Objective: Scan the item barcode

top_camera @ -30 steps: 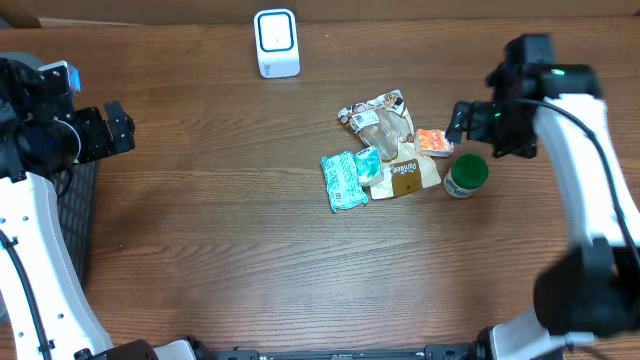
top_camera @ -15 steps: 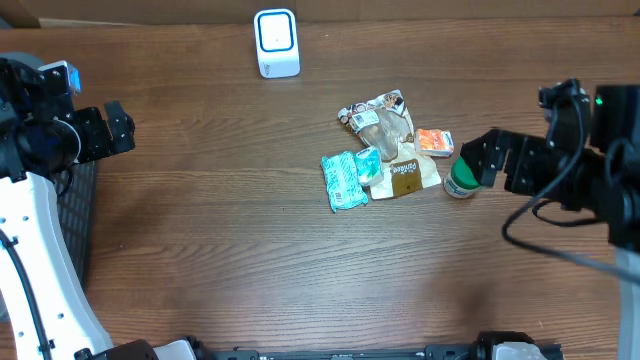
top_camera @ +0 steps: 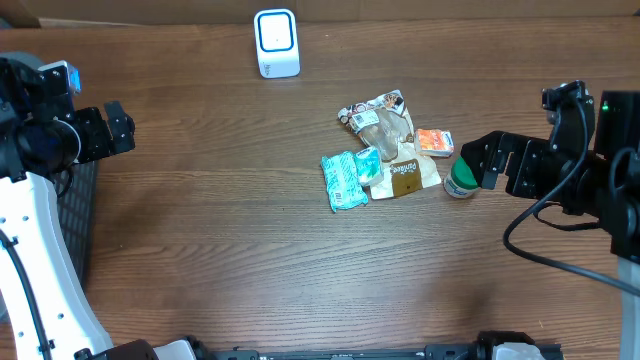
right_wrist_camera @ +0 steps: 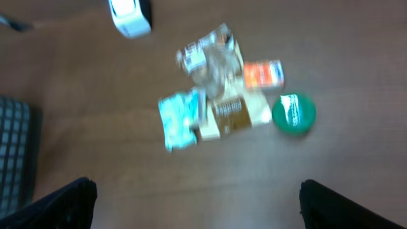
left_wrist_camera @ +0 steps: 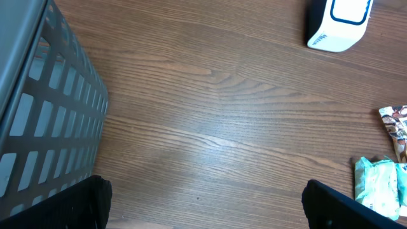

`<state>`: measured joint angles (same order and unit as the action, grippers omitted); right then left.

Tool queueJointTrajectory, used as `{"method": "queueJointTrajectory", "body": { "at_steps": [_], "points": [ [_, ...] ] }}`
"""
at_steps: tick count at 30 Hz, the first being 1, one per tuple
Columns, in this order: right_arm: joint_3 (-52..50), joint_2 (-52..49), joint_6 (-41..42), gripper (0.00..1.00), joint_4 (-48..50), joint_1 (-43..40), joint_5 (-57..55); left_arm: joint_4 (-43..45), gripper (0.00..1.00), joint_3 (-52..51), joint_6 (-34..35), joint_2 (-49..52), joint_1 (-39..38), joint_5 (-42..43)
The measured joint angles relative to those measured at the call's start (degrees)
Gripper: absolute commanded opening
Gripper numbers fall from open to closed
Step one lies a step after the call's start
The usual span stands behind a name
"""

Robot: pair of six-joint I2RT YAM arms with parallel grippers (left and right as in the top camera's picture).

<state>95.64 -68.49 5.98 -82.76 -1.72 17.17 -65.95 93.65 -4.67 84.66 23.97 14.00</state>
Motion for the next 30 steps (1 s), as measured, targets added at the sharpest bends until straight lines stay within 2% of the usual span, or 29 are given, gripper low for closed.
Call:
{"method": "queueJointTrajectory", "body": {
  "at_steps": [6, 11, 20, 27, 30],
  "points": [
    [-15.63, 13.99, -0.02, 1.00, 19.21, 0.00, -1.05, -0.02, 0.99, 0.00, -0.02, 0.00, 0.00, 0.02],
    [-34.34, 32.00, 0.00, 1.00, 33.42, -0.02, -3.10, 0.00, 1.00, 0.00, -0.02, 0.00, 0.00, 0.00],
    [-61.96, 53.20, 0.00, 1.00, 59.52, -0.20, -7.13, 0.00, 0.99, 0.00, 0.00, 0.00, 0.00, -0.04],
    [-80.96, 61.64, -0.02, 1.00, 83.19, -0.13, -7.52, 0.00, 1.00, 0.00, 0.00, 0.00, 0.00, -0.02],
    [-87.34, 63.84, 0.00, 1.00, 87.76, 0.00, -7.56, 0.04, 0.99, 0.00, -0.02, 0.00, 0.00, -0.02]
  ]
}}
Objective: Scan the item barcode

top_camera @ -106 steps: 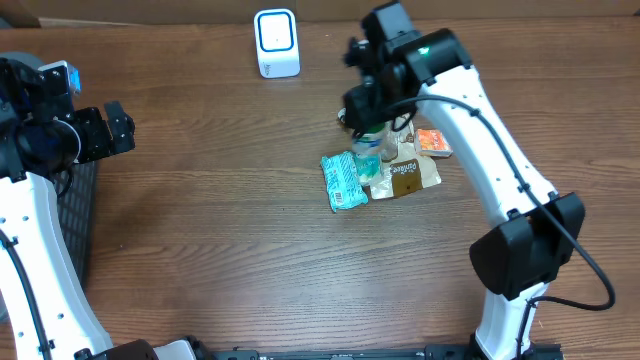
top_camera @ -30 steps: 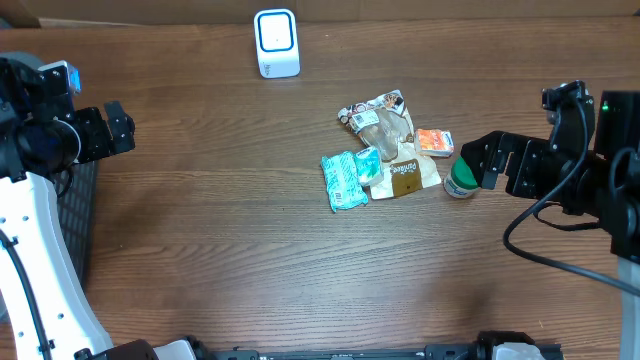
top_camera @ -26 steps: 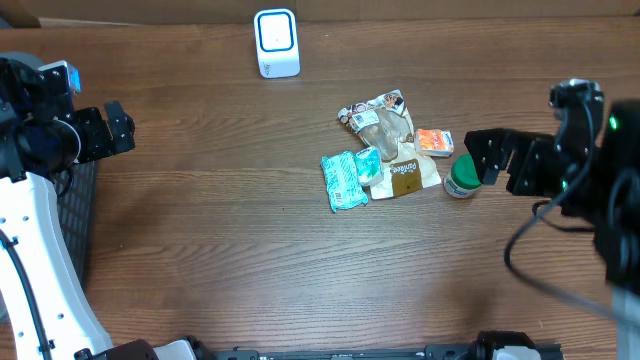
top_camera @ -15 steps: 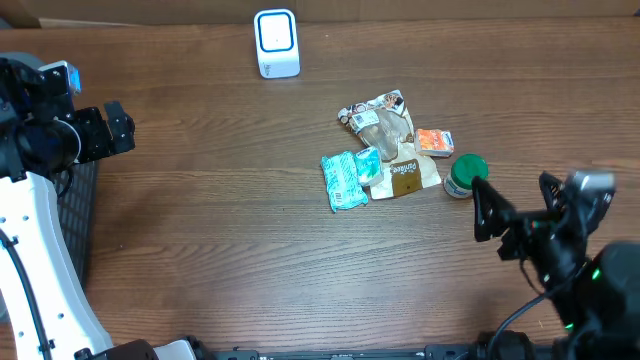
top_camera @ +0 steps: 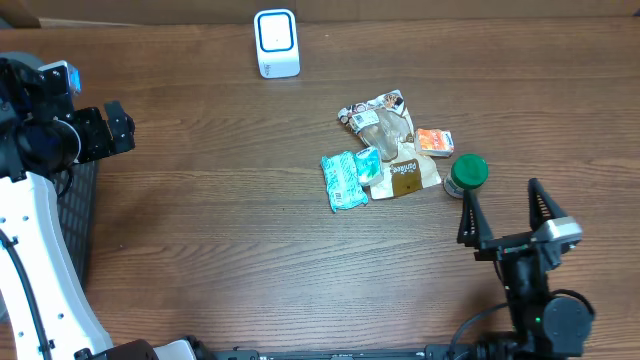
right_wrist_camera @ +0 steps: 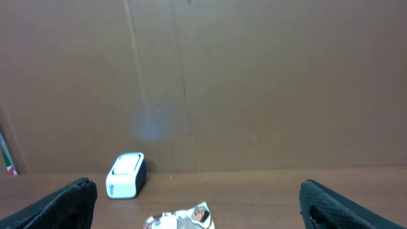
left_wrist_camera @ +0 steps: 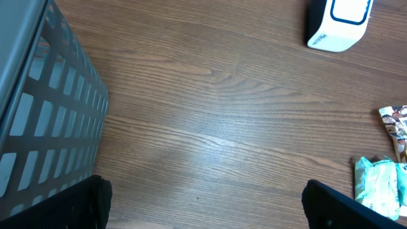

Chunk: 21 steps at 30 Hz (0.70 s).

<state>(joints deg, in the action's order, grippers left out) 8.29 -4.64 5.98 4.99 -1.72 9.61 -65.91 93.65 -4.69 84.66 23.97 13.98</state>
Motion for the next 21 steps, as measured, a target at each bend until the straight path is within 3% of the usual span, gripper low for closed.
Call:
{"method": "queueJointTrajectory", "body": {
  "at_steps": [7, 15, 21],
  "points": [
    [-7.19, 3.82, 0.02, 1.00, 4.11, 0.35, -0.02, -0.04, 1.00, 0.00, 0.00, 0.00, 0.00, 0.00],
    [-7.23, 4.00, 0.02, 1.00, -8.59, 0.37, -0.07, -0.04, 1.00, 0.00, 0.00, 0.00, 0.00, 0.02],
    [-7.23, 3.96, 0.00, 1.00, -9.25, 0.37, -0.26, -0.04, 1.00, 0.00, 0.00, 0.00, 0.00, 0.00]
  ]
}}
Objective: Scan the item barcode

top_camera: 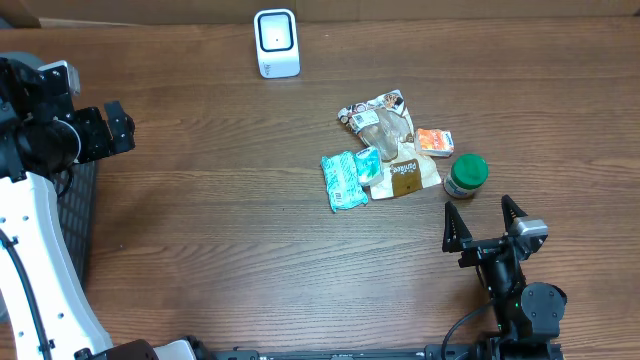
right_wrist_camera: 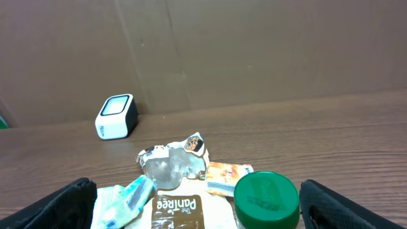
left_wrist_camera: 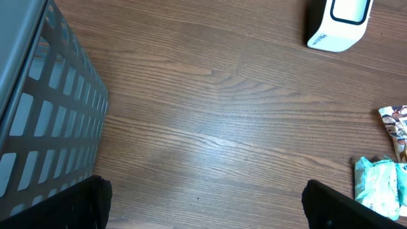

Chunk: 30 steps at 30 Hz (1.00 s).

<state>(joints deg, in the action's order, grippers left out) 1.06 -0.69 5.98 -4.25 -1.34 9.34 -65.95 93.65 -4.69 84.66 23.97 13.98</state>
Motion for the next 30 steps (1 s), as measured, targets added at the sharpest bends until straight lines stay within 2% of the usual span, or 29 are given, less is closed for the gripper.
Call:
{"method": "queueJointTrajectory", "body": {
  "at_steps": [20, 25, 30],
  "points": [
    [0.00, 0.00, 0.02, 1.00, 0.00, 0.00, -0.39, -0.02, 1.00, 0.00, 0.00, 0.00, 0.00, -0.04],
    [0.00, 0.00, 0.00, 1.00, 0.00, 0.00, -0.39, -2.54, 1.00, 0.00, -0.11, 0.00, 0.02, -3.98],
    [0.00, 0.00, 0.02, 1.00, 0.02, 0.00, -0.39, -3.52, 1.00, 0.00, 1.49, 0.00, 0.00, -2.99]
  ]
}}
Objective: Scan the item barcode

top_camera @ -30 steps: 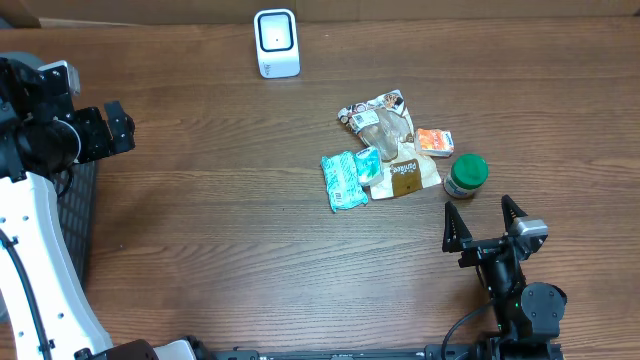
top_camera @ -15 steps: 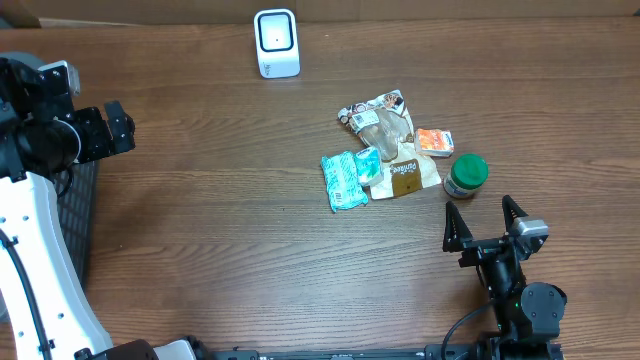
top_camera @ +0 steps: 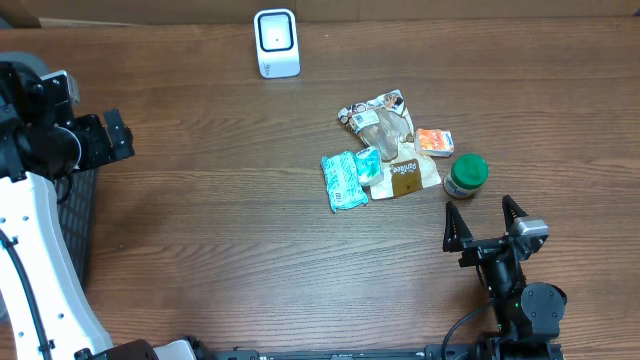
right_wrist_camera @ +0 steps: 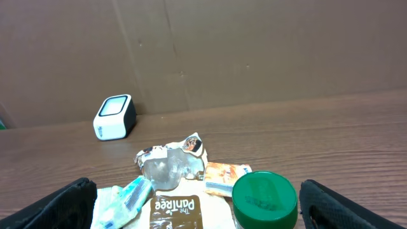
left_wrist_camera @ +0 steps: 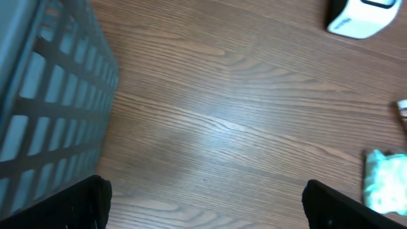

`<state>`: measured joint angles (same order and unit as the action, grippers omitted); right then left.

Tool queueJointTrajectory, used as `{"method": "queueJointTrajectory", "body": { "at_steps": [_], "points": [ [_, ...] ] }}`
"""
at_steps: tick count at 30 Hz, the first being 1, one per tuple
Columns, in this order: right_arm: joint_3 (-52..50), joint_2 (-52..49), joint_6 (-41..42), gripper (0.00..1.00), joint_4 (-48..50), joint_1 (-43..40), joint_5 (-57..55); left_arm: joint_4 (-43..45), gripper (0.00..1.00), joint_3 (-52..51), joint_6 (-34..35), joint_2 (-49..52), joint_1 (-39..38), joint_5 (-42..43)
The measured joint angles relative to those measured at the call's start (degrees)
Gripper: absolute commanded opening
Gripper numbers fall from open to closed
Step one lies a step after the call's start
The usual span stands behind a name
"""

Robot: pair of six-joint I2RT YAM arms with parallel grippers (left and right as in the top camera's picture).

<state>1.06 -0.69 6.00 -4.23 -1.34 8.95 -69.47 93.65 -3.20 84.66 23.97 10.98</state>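
Note:
The white barcode scanner (top_camera: 277,43) stands at the table's back edge, also seen in the left wrist view (left_wrist_camera: 367,14) and the right wrist view (right_wrist_camera: 114,116). A pile of items lies right of centre: a teal packet (top_camera: 343,180), a brown Pantree packet (right_wrist_camera: 173,208), a crinkled clear wrapper (right_wrist_camera: 168,164), an orange packet (right_wrist_camera: 226,174) and a green-lidded jar (right_wrist_camera: 264,198). My right gripper (top_camera: 485,225) stands open just in front of the jar, facing the pile and touching nothing. My left gripper (top_camera: 118,133) is open at the far left, empty.
A grey slatted basket (left_wrist_camera: 44,95) sits off the table's left edge under my left arm. A brown cardboard wall (right_wrist_camera: 254,51) rises behind the table.
My left gripper has shifted slightly; its view is blurred and the basket and scanner sit further right in it. The right gripper and the items are where they were.
My right gripper first hung open at the right edge beside the jar, looking down on the pile. Then it was at the table's front, aimed up at the back wall. Then it faced the pile low and level, as now. The left gripper stayed put until its small shift.

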Motion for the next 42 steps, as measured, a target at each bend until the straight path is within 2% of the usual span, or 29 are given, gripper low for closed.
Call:
{"method": "queueJointTrajectory", "body": {
  "at_steps": [4, 8, 12, 21, 33, 38, 42],
  "points": [
    [0.00, 0.00, 0.00, 1.00, -0.02, 0.00, 0.00, 0.90, 1.00, -0.70, -1.14, -0.50, -1.46, 2.78],
    [0.00, 0.00, 0.00, 1.00, 0.00, 0.00, 0.00, 8.39, 1.00, -7.52, -1.70, -6.45, -5.51, 4.44],
    [0.00, 0.00, -0.02, 1.00, 0.00, 0.00, -0.02, 19.50, 1.00, -19.54, -0.85, -18.84, -8.63, 4.90],
    [0.00, 0.00, 0.00, 1.00, -0.02, 0.00, -0.02, 39.71, 1.00, -46.12, 5.03, -46.10, -8.98, 4.94],
    [0.00, 0.02, -0.02, 1.00, -0.02, 0.00, -0.02, 72.22, 1.00, -80.61, 7.74, -69.35, -9.01, 8.22],
    [0.00, 0.00, -0.02, 1.00, -0.07, 0.00, -0.02, 75.14, 0.99, -89.55, 7.78, -77.64, -9.01, 8.26],
    [0.00, 0.00, -0.02, 1.00, -0.02, 0.00, -0.04, 72.98, 1.00, -92.61, 9.84, -82.51, -9.01, 4.57]
  ]
}}
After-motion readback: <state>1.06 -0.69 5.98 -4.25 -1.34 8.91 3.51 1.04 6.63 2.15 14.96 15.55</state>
